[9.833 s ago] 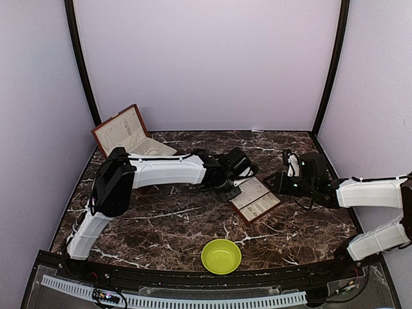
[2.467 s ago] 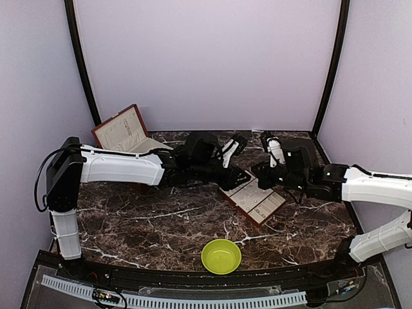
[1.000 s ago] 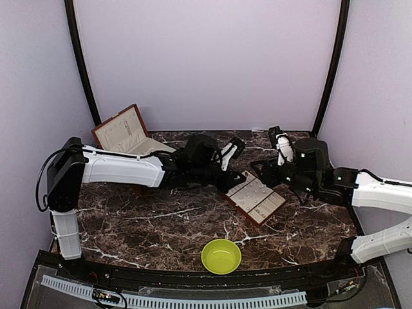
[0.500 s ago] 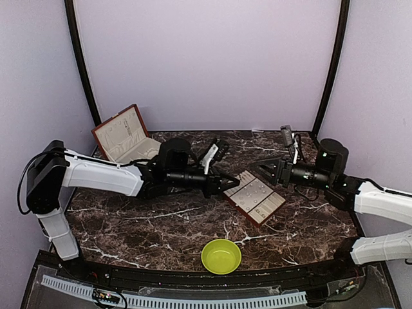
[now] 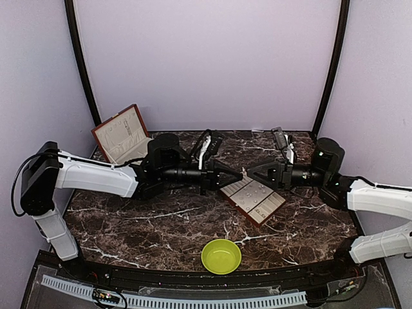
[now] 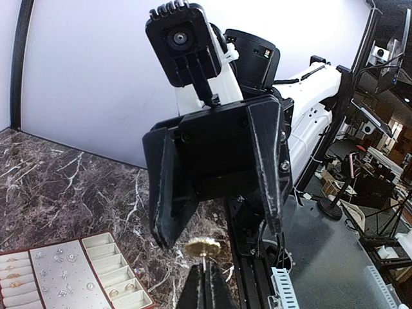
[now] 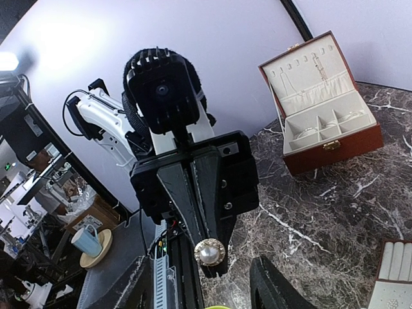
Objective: Organize the mixed jewelry
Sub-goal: Pass from the left arm to the right
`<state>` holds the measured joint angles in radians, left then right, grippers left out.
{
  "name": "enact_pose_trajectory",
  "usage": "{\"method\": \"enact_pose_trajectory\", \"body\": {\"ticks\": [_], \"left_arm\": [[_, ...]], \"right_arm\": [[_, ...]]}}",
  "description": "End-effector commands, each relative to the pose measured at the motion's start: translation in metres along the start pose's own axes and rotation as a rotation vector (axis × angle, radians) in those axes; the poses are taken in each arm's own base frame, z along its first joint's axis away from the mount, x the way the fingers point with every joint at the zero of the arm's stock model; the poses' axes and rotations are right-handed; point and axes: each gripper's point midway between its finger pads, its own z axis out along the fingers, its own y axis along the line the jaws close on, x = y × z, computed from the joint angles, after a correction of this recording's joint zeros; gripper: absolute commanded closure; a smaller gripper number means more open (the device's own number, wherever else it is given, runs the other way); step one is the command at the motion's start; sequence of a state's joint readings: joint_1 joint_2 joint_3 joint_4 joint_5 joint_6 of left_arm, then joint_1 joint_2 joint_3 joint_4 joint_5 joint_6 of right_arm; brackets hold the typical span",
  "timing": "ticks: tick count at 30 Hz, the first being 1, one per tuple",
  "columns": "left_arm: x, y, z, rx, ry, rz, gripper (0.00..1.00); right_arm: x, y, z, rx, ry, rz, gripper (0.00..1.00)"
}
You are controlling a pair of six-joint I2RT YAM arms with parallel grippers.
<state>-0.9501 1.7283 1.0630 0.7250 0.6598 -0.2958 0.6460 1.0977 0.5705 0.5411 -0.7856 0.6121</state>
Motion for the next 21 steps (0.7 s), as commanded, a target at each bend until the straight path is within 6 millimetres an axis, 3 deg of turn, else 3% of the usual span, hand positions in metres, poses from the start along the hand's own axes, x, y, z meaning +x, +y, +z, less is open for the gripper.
{"method": "enact_pose_trajectory", "body": {"ticks": [1,5,21], "left_arm": [[-0.021,-0.02,-0.008,0.053,-0.047,0.045,1.0],[-0.02,-0.02,-0.008,0.055,-0.044,0.044,1.0],[-0.018,-0.018,-0.007,0.049,-0.035,0.041,1.0]], "right_arm": [[-0.017,0.013,0.002,-0.048,-0.039,-0.041,0.49],[-0.017,0.008,0.006,-0.029,-0.036,-0.037,0.57],[-0.014,0.006,0.016,-0.017,-0.017,-0.039,0.73]]}}
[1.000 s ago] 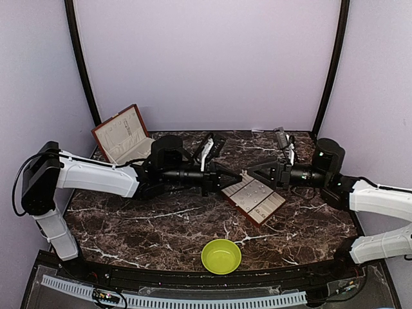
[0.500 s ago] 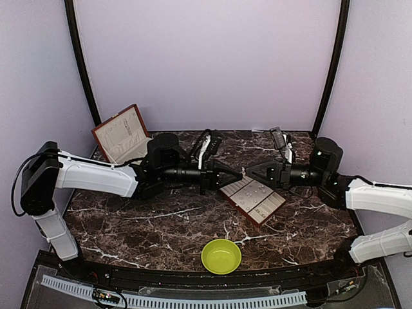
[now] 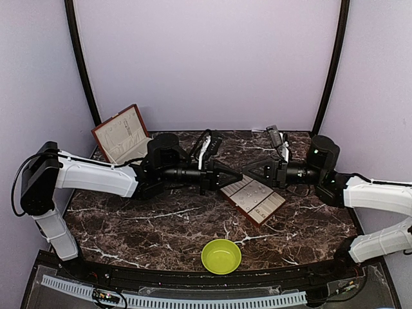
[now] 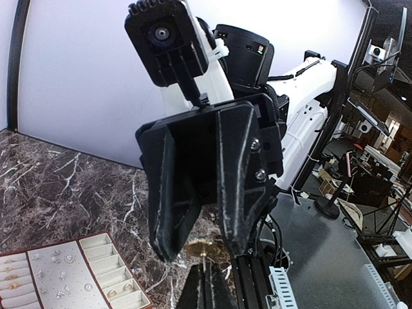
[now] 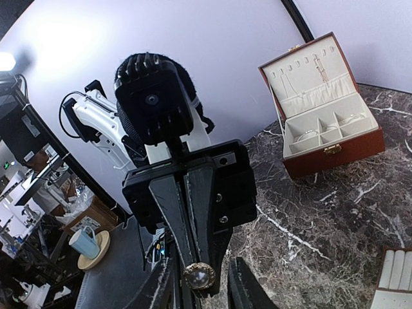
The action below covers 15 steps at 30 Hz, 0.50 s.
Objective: Organize the mixed jewelry
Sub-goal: Pass from the left arm to the right
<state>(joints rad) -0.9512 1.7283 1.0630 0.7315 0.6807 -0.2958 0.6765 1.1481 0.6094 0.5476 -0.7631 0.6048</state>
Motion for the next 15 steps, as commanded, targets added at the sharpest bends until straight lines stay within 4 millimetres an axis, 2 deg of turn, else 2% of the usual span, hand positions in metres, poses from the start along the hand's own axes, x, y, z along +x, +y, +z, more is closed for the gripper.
{"method": "enact_pose_trajectory", "body": {"ticks": [1,15], "left_arm": [[-0.0179,-0.0143,-0.0065,0.027,-0.036,0.039,1.0],[-0.0119,-0.0099,-0.0053,0.008,-0.023,0.033,1.0]], "right_arm": [[-0.0114,0.0063,0.0039,-0.013,-0.024,-0.035,0.75],[-0.0156,0.006,0.0007,0.009,-0.051,-0.042,0.87]]}}
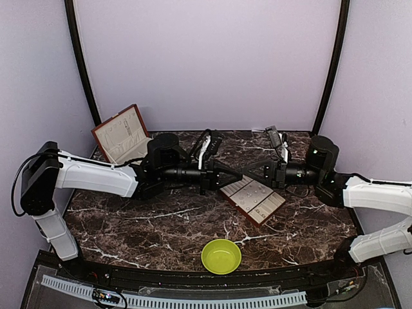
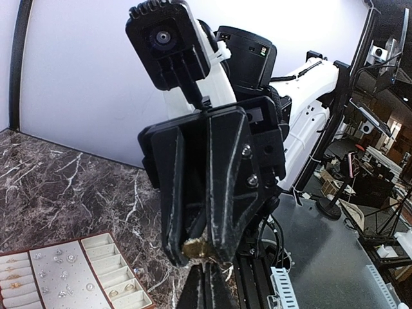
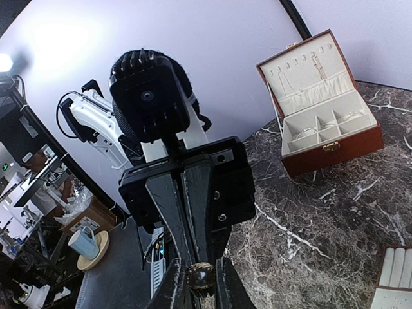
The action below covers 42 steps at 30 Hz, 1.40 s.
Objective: Organize the mixed jewelry
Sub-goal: Pass from the left arm to the right, then insert the earring into the earring holder.
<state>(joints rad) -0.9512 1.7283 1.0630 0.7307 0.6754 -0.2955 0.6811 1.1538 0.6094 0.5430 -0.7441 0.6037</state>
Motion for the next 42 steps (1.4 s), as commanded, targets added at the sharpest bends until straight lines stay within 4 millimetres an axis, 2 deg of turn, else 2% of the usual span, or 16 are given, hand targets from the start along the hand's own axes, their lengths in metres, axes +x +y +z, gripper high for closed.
{"method": "enact_pose_trajectory", "body": {"ticks": [1,3,5,7,9,11,13,16,17,20,25,30,34,42], "left_arm": [[-0.011,-0.01,-0.005,0.01,-0.021,0.032,1.0],[-0.011,-0.009,-0.006,0.001,-0.019,0.03,0.98],[-0.008,-0.007,-0.007,-0.013,-0.012,0.031,0.9],[-0.007,-0.006,-0.01,-0.029,-0.007,0.036,0.67],[-0.003,-0.004,-0.016,-0.052,0.002,0.038,0.53],[-0.001,-0.002,-0.024,-0.079,0.009,0.034,0.44],[-0.001,0.0,-0.036,-0.108,0.014,0.027,0.4],[0.005,0.012,-0.052,-0.169,0.054,-0.009,0.39],[0.001,0.018,-0.06,-0.195,0.054,-0.012,0.38],[0.006,0.04,-0.079,-0.306,0.114,-0.059,0.37],[0.011,0.091,-0.131,-0.475,0.178,-0.207,0.36],[0.004,0.126,-0.178,-0.595,0.156,-0.264,0.32],[0.004,0.138,-0.199,-0.653,0.137,-0.275,0.32],[0.004,0.135,-0.206,-0.683,0.164,-0.239,0.31]], "right_arm": [[-0.017,0.01,-0.001,-0.006,-0.053,-0.049,0.87],[-0.018,0.01,-0.003,0.003,-0.063,-0.053,0.88],[-0.02,0.008,-0.007,0.023,-0.08,-0.062,0.88],[-0.021,0.004,-0.012,0.057,-0.085,-0.075,0.88],[-0.018,-0.009,-0.016,0.12,-0.064,-0.069,0.88],[-0.014,-0.024,-0.021,0.185,-0.039,-0.065,0.88],[-0.008,-0.041,-0.025,0.259,0.001,-0.057,0.88],[0.005,-0.064,-0.026,0.363,0.082,-0.043,0.88],[0.009,-0.071,-0.026,0.388,0.107,-0.037,0.88],[0.019,-0.092,-0.026,0.469,0.164,-0.016,0.88],[0.046,-0.119,-0.016,0.551,0.269,0.043,0.88],[0.063,-0.145,-0.003,0.595,0.32,0.099,0.88],[0.073,-0.163,0.006,0.637,0.361,0.127,0.88],[0.094,-0.197,0.013,0.739,0.44,0.15,0.87]]}}
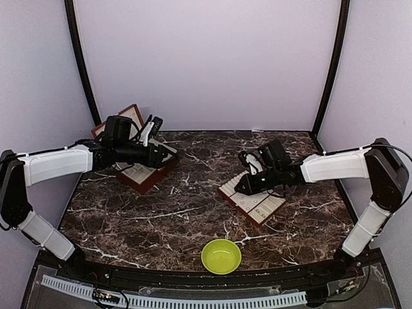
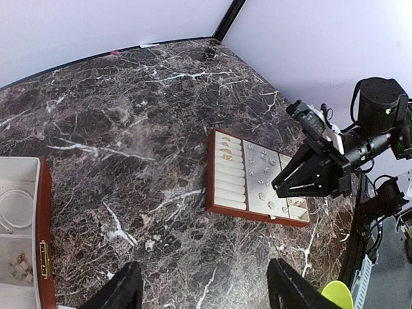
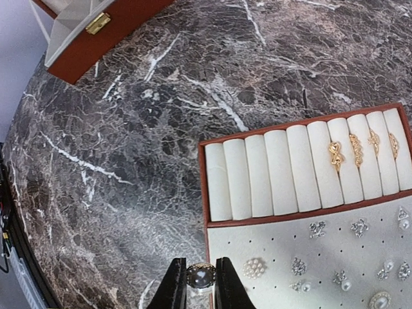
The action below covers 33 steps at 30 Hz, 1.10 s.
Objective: Organize the mixed jewelry
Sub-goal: Insert the earring into the earring holder.
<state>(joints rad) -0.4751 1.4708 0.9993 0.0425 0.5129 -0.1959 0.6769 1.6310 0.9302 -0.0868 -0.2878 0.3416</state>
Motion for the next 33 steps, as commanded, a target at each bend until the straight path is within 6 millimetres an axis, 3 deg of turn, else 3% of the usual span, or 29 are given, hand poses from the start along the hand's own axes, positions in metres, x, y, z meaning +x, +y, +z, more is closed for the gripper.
{"method": "enact_pose_trajectory", "body": {"ticks": [1,14,33], "left_arm": [[-0.012,-0.009,-0.013,0.0,-0.022,0.046,0.31],[-0.005,-0.01,-0.011,0.011,0.009,0.029,0.31],[-0.003,-0.01,-0.009,0.021,0.021,0.021,0.31]], "right_arm": [[-0.004,-0.008,0.013,0.07,0.019,-0.003,0.87],[-0.002,-0.028,0.03,0.201,0.057,-0.007,0.87],[0.007,-0.03,0.036,0.236,0.093,-0.022,0.87]]}}
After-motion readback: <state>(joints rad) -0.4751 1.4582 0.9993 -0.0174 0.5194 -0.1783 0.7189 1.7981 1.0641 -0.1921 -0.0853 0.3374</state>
